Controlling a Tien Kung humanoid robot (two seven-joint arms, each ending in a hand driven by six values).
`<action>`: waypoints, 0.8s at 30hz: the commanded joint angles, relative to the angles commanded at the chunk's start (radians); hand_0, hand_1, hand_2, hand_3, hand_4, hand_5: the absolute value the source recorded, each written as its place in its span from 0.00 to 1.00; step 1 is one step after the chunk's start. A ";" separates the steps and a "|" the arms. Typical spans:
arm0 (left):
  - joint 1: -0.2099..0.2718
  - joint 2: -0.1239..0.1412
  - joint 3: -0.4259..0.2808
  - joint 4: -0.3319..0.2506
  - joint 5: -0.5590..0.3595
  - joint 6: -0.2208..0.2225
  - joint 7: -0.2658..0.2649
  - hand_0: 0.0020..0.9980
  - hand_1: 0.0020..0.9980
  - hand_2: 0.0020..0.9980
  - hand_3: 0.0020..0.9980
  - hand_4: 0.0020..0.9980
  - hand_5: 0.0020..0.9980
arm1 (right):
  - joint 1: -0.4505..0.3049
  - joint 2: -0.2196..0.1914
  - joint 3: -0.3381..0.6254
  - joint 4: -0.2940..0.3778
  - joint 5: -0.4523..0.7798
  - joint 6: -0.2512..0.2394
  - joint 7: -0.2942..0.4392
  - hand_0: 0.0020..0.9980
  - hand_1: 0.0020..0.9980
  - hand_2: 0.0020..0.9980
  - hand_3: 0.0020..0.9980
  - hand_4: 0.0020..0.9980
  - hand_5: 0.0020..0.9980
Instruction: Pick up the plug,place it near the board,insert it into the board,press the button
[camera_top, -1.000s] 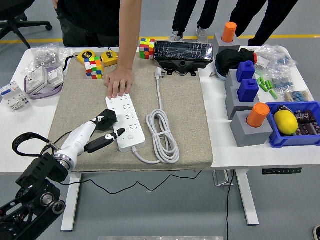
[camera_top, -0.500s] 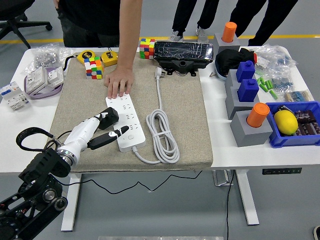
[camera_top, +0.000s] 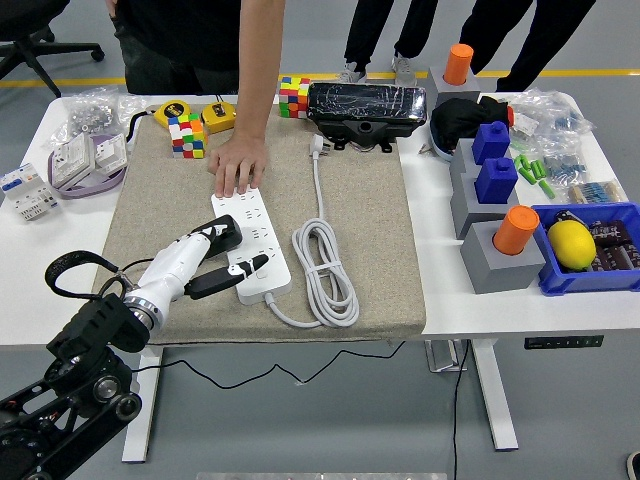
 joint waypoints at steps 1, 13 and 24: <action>-0.003 0.001 0.004 0.001 -0.001 -0.001 0.001 1.00 0.96 0.93 0.94 1.00 1.00 | 0.000 0.000 -0.002 0.000 0.001 0.000 0.001 0.79 0.69 0.71 0.76 1.00 1.00; -0.031 0.009 0.049 0.010 -0.006 -0.008 0.005 1.00 0.96 0.93 0.94 1.00 1.00 | -0.005 -0.001 -0.004 0.000 -0.001 0.000 0.000 0.79 0.69 0.71 0.76 1.00 1.00; -0.057 0.010 0.050 0.011 0.015 -0.016 0.011 1.00 0.96 0.93 0.94 1.00 1.00 | 0.004 -0.003 -0.007 0.000 0.005 -0.002 0.001 0.79 0.69 0.71 0.76 1.00 1.00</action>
